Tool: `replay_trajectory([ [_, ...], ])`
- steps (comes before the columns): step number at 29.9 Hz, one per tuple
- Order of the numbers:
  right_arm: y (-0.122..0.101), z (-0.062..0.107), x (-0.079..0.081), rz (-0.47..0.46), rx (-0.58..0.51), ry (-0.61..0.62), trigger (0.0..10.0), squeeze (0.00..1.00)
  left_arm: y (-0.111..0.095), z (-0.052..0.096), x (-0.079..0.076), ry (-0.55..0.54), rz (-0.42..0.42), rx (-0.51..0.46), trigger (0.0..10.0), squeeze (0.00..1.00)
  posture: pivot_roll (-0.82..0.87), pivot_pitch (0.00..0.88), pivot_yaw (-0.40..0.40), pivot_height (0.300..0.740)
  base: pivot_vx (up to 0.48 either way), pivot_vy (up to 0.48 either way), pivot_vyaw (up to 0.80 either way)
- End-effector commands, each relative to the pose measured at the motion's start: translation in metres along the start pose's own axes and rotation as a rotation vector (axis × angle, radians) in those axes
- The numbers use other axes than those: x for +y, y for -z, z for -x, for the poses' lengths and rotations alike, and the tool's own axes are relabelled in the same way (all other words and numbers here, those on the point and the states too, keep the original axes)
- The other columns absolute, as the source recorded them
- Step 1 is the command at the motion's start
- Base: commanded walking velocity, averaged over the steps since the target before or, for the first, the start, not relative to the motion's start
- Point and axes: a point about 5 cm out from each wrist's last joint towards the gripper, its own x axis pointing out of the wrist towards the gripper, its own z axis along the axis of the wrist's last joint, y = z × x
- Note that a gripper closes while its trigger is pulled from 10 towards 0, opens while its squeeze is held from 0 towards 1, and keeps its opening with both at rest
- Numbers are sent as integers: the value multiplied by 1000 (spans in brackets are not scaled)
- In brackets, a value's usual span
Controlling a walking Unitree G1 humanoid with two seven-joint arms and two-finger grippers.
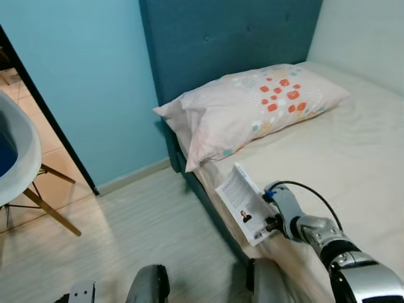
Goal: Clean up the room
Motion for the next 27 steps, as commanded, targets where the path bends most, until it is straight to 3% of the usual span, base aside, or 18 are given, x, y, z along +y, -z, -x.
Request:
replay_trajectory([
  [1, -8, 8, -21, 22, -26, 116, 10000, 0, 3, 2, 9, -12, -24, 9, 10000, 0, 39, 213, 37, 565, 0, 0, 0],
  [4, -15, 9, -25, 4, -49, 123, 10000, 0, 4, 3, 10, -11, -26, 10, 10000, 0, 41, 215, 37, 565, 0, 0, 0],
  [6, -44, 18, -39, -185, -176, 106, 10000, 0, 8, 4, 11, -6, -39, 17, 10000, 0, 45, 228, 39, 565, 0, 0, 0],
  [7, -44, 18, -39, -185, -176, 106, 10000, 0, 8, 4, 11, -6, -39, 17, 10000, 0, 45, 228, 39, 565, 0, 0, 0],
  [9, -64, 27, -52, -329, -281, 82, 10000, 0, 12, 6, 13, -3, -48, 27, 10000, 0, 43, 231, 38, 565, 0, 0, 0],
  [12, -69, 34, -61, -368, -312, 73, 10000, 0, 15, 7, 13, 0, -49, 33, 10000, 0, 43, 233, 39, 565, 0, 0, 0],
  [16, -64, 41, -70, -342, -269, 57, 10000, 0, 18, 8, 12, 5, -51, 40, 10000, 0, 39, 233, 39, 565, 0, 0, 0],
  [19, -52, 41, -67, -286, -181, -11, 10000, 0, 19, 8, 12, 6, -54, 43, 10000, 0, 37, 233, 38, 565, 0, 0, 0],
  [20, -41, 40, -62, -247, -108, -80, 10000, 0, 19, 8, 13, 6, -55, 45, 10000, 0, 39, 234, 37, 565, 0, 0, 0],
  [23, -35, 40, -58, -218, -77, -148, 10000, 0, 20, 8, 13, 5, -54, 44, 10000, 0, 41, 240, 37, 565, 0, 0, 0],
  [25, -37, 42, -58, -231, -93, -187, 10000, 0, 20, 8, 14, 5, -54, 44, 10000, 0, 45, 241, 37, 565, 0, 0, 0],
  [27, -50, 48, -57, -299, -169, -315, 10000, 0, 20, 9, 15, 5, -60, 47, 10000, 0, 42, 245, 38, 565, 0, 0, 0],
])
